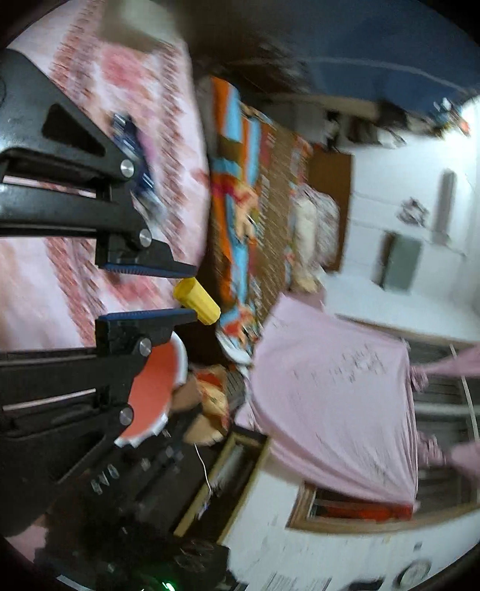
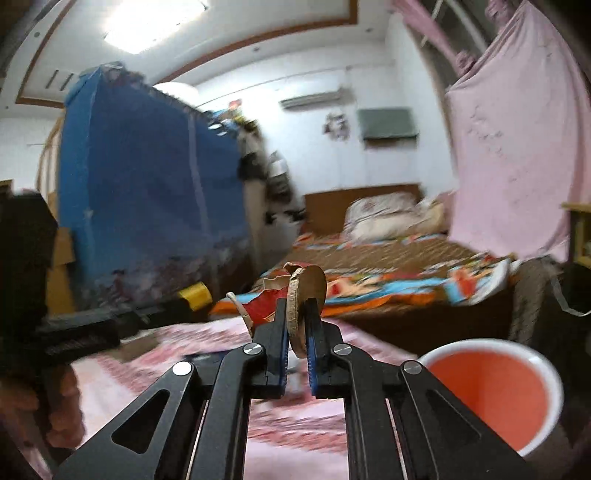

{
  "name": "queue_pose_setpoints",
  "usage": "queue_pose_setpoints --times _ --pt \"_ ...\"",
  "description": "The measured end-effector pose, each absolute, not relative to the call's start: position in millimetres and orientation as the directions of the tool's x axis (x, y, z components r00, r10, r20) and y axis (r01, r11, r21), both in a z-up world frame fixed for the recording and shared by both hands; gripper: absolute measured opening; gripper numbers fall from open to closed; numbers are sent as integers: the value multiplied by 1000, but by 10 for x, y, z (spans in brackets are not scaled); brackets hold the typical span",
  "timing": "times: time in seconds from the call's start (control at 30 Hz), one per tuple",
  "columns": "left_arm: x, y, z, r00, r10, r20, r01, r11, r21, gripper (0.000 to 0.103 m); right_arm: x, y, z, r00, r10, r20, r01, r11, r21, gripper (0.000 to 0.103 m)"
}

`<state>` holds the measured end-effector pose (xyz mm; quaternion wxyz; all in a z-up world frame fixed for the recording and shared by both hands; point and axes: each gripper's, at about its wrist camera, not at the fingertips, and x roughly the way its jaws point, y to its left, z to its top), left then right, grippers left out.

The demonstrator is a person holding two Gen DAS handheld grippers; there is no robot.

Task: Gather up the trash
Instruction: 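Carry both items over the orange basin and open both tools to drop them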

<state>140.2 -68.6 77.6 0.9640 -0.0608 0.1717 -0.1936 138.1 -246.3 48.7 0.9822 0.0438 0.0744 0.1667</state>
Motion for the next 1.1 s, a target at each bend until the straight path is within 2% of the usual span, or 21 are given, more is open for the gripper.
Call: queue_pose_setpoints --times 0.1,0.2,0.33,0.47,0.63,0.87,0.97,1.03,1.1 --pt "1484 -1018 924 847 -455 -275 430 891 -147 47 1432 -2690 499 957 261 -128 -248 962 112 6" --pt "1615 -1350 945 813 -505 -290 490 862 -129 47 1519 -2931 466 972 179 -152 -161 980 120 6" --pt "1854 -1695 862 744 -569 -351 549 820 -164 47 1639 -3220 352 971 90 -221 -61 989 133 6" --pt "2103 -2046 722 672 -590 -448 574 797 -189 47 1787 -3463 197 948 42 -314 8 988 155 7" --pt "2373 -2273 473 572 -603 -556 552 784 -282 46 1989 -3695 -14 903 25 -429 74 974 213 8" --pt "2528 -2385 253 508 -591 -627 506 794 -338 47 2018 -3836 -195 864 31 -503 111 962 251 12" --pt "2543 -2349 216 505 -587 -633 484 800 -355 48 2050 -3865 -222 856 26 -517 119 962 246 19" --pt "2540 -2309 207 521 -576 -630 476 809 -346 51 2055 -3883 -200 859 28 -512 116 962 248 32" --pt "2497 -2232 223 542 -557 -629 464 823 -328 55 2045 -3874 -172 863 26 -505 116 962 248 35"
